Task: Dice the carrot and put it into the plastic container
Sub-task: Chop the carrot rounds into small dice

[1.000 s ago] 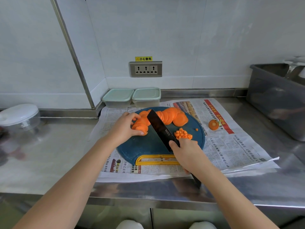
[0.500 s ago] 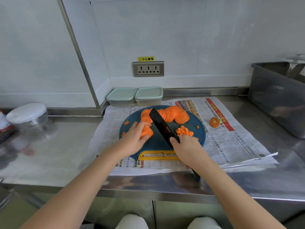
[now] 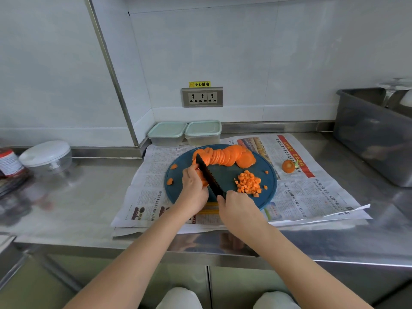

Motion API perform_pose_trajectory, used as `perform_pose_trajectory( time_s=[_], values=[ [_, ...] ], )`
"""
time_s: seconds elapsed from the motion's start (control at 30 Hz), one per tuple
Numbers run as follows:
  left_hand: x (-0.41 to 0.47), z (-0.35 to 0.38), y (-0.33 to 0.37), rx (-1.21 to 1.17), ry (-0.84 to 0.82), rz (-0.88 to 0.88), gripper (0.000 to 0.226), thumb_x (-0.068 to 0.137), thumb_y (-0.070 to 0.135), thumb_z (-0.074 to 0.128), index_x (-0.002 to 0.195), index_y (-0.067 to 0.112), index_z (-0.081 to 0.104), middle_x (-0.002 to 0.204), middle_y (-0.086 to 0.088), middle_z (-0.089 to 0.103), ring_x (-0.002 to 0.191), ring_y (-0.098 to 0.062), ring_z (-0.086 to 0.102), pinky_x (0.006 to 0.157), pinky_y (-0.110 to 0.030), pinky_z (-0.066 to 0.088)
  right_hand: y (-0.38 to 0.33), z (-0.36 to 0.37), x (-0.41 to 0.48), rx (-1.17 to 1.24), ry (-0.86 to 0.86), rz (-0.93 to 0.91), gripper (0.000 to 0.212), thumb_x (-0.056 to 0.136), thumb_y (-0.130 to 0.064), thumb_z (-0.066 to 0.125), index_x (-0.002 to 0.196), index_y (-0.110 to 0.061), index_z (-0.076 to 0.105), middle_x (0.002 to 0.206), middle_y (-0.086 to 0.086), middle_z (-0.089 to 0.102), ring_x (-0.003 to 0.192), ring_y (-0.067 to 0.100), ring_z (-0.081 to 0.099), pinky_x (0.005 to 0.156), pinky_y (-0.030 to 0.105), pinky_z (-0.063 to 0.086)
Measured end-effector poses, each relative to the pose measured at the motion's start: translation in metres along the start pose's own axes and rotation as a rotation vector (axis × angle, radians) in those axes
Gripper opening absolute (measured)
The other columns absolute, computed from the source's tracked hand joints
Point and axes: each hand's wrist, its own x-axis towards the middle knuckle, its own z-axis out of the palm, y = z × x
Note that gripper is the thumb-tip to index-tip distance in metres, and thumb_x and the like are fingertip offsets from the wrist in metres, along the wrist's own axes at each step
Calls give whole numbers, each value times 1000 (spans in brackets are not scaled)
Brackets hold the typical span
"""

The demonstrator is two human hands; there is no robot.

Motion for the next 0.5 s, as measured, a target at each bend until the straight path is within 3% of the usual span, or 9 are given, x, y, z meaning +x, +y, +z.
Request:
perform_pose_trajectory(
  time_s=[0.1, 0.23, 0.37, 0.43, 0.5],
  values=[
    [-2, -1, -1, 57, -17, 8, 56, 90, -8, 40, 141, 2, 19, 137, -16, 24, 123, -24, 38, 93, -16, 27, -1, -1, -3, 33, -17, 25, 35, 103, -32, 36, 97, -3, 54, 102, 17, 63, 95, 33, 62, 66, 30, 37],
    [-6, -6, -6, 265, -77, 73, 37, 98, 5, 40, 133, -1, 30, 135, -17, 28, 117, -25, 43, 88, -19, 32, -2, -5, -5, 85, -55, 57, 34, 102, -31, 38, 73, -12, 39, 99, 18, 63, 93, 34, 61, 66, 30, 38],
    [-5, -17, -8, 493, -64, 87, 35, 100, 20, 42, 132, 6, 37, 134, -15, 32, 123, -28, 35, 99, -33, 33, -2, -7, -1, 86, -91, 84, 31, 102, -31, 37, 87, -7, 51, 95, 16, 61, 92, 34, 59, 67, 30, 38],
    [0, -26, -5, 443, -81, 53, 37, 99, 24, 45, 133, 10, 39, 131, -13, 39, 120, -26, 42, 96, -33, 37, 2, -9, 3, 71, -145, 88, 33, 102, -32, 35, 92, -5, 53, 85, 10, 55, 84, 29, 55, 64, 30, 37],
    [7, -40, -3, 224, -125, -27, 38, 99, 25, 48, 134, 12, 41, 128, -8, 49, 111, -20, 51, 92, -30, 41, 6, -18, 5, 31, -201, 78, 35, 103, -31, 32, 93, -4, 53, 73, 4, 45, 75, 23, 49, 55, 26, 35]
  ],
)
